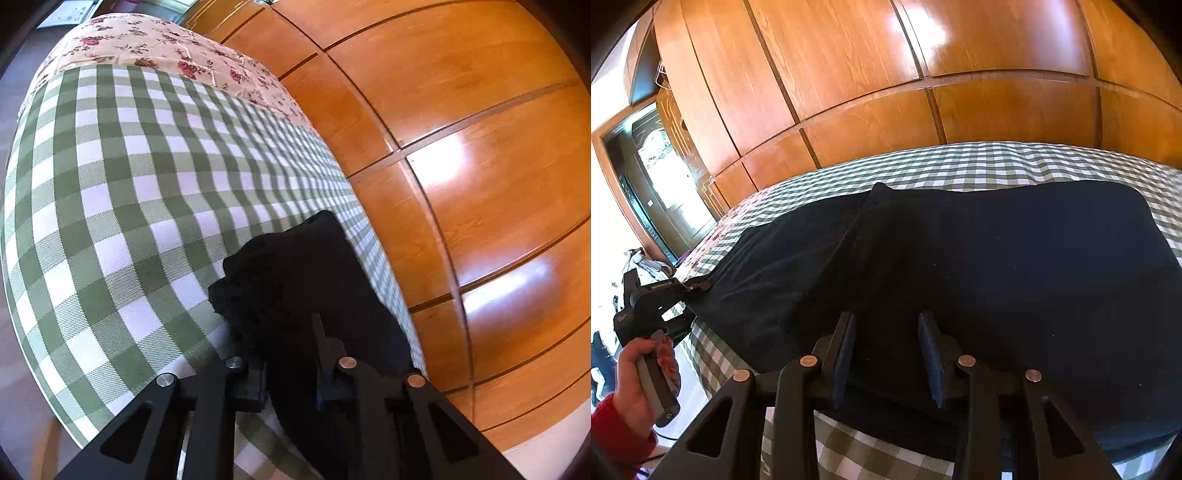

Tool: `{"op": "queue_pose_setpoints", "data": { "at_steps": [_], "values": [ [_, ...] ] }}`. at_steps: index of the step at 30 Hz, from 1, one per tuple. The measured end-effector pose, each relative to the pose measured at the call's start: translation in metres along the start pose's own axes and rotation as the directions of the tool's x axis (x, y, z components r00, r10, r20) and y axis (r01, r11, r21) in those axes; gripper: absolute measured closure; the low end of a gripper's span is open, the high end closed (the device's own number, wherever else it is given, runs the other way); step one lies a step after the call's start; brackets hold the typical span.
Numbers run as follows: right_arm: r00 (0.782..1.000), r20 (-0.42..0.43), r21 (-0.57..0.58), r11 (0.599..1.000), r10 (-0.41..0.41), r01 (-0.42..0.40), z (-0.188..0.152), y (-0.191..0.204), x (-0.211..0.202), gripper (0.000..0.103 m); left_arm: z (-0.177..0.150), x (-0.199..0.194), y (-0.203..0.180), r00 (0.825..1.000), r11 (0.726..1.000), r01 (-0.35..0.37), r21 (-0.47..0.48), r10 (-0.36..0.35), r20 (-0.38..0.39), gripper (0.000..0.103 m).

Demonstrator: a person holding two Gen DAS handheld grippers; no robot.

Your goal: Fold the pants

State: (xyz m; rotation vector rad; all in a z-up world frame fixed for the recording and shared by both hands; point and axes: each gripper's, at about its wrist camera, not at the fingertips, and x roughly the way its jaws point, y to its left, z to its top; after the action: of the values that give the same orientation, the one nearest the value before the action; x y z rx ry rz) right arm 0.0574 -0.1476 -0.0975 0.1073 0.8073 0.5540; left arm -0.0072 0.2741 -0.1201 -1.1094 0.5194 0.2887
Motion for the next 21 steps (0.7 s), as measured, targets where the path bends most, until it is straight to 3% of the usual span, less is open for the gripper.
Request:
{"op": "queue_pose_setpoints", "data": {
  "at_steps": [3, 6, 12, 16, 21],
  "values": [
    [1.000, -0.002, 0.006, 1.000, 0.004, -0.004, 0.000, -0.001, 0.000, 0.066, 0.001, -0.009, -0.017, 1.000, 0.997, 0.020, 0.069, -0.021, 0.018, 0.089],
    [1.000, -0.001, 0.013, 1.000, 0.004, -0.004, 0.001, -0.001, 0.000, 0.066, 0.003, -0.022, -0.040, 0.996, 0.989, 0.083, 0.126, -0.088, 0.032, 0.089],
    [0.998, 0.025, 0.060, 0.997, 0.056, -0.057, 0.005, -0.009, -0.009, 0.066, 0.002, -0.041, -0.098, 0.980, 0.946, 0.190, 0.262, -0.200, 0.012, 0.089],
    [0.993, 0.086, 0.072, 0.993, 0.084, -0.090, 0.006, -0.016, -0.032, 0.062, -0.007, -0.055, -0.141, 0.962, 0.890, 0.252, 0.381, -0.272, -0.001, 0.089],
    [0.994, 0.094, 0.097, 0.993, 0.054, -0.064, 0.006, -0.032, -0.050, 0.059, -0.032, -0.068, -0.194, 0.929, 0.794, 0.347, 0.499, -0.365, -0.066, 0.089]
  ]
}}
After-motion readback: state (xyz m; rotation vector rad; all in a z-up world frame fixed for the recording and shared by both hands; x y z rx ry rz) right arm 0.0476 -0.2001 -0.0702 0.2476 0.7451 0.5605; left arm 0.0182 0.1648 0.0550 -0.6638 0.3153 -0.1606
